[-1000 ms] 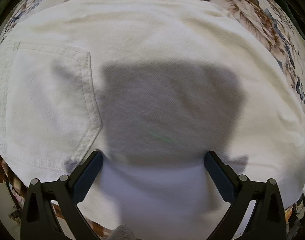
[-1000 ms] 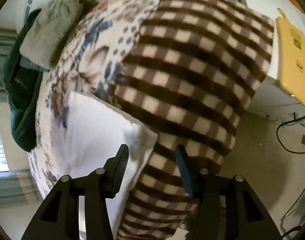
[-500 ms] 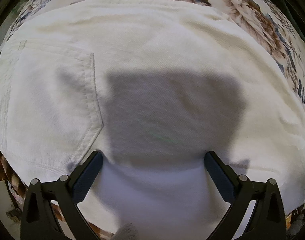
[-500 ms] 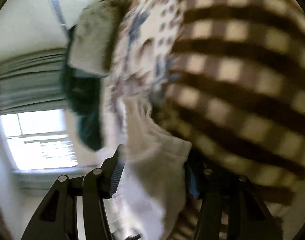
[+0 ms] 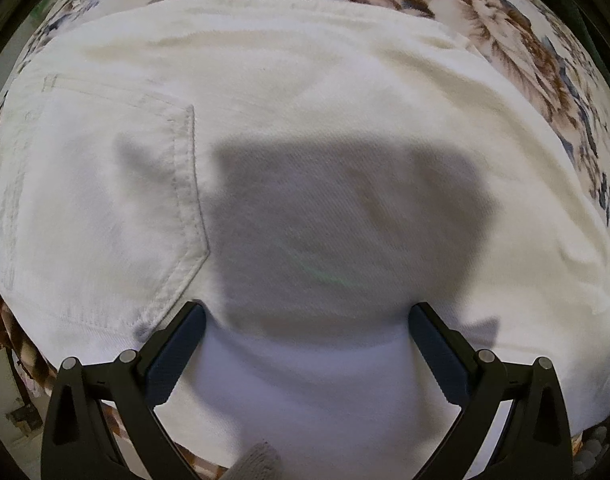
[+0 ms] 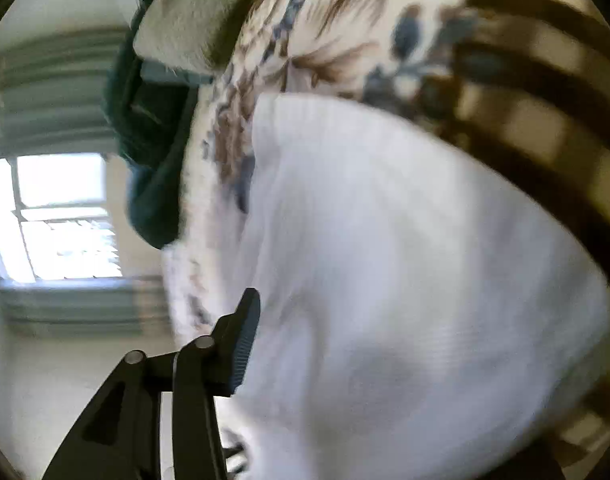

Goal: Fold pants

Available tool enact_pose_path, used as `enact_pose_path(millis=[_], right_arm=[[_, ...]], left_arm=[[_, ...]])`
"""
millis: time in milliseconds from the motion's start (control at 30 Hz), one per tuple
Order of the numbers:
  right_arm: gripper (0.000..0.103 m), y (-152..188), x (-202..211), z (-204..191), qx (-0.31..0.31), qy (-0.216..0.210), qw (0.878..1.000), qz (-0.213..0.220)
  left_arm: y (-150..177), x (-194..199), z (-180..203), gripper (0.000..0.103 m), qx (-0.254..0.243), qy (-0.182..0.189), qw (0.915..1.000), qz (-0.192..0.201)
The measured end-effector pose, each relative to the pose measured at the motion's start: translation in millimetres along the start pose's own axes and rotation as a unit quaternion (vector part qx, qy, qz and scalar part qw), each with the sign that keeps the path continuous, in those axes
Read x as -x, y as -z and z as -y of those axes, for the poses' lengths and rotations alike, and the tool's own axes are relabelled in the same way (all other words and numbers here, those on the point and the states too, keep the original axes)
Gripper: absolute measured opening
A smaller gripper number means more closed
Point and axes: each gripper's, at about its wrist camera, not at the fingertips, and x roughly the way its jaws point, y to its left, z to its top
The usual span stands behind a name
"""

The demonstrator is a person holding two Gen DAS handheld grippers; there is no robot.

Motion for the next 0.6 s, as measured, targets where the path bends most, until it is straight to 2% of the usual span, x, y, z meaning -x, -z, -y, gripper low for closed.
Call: enact_pose_path(millis=[33, 133, 200, 367, 500, 600], right_arm=[[0.009, -2, 3, 0, -0.007, 0.024, 1.000, 0.017], [0.008, -4, 23, 1, -0.041, 0.038, 0.996, 0.075], [0.008, -2, 29, -11, -0.040, 0.035, 0.995, 0.087], [0.008, 21, 38, -87, 0.040, 0.050, 0.994, 0.093], [0.008, 73, 20, -170, 0.133, 0.056, 0.987, 0.074], [0.008, 127, -8, -219, 0.189, 0.061, 0.979, 0.050]], left_arm=[[1, 0, 1, 0.103, 0.000, 0.000, 1.0000, -0.001], [-2, 0, 1, 0.103, -0.001, 0.001, 1.0000, -0.002], [-1, 0, 1, 0.103, -0.001, 0.004, 1.0000, -0.003], [-5, 17, -12, 0.103, -0.021, 0.028, 0.9994, -0.004], [6, 44, -22, 0.103, -0.019, 0.084, 0.9963, 0.002], [8, 64, -38, 0.103, -0.012, 0.105, 0.9944, 0.007]])
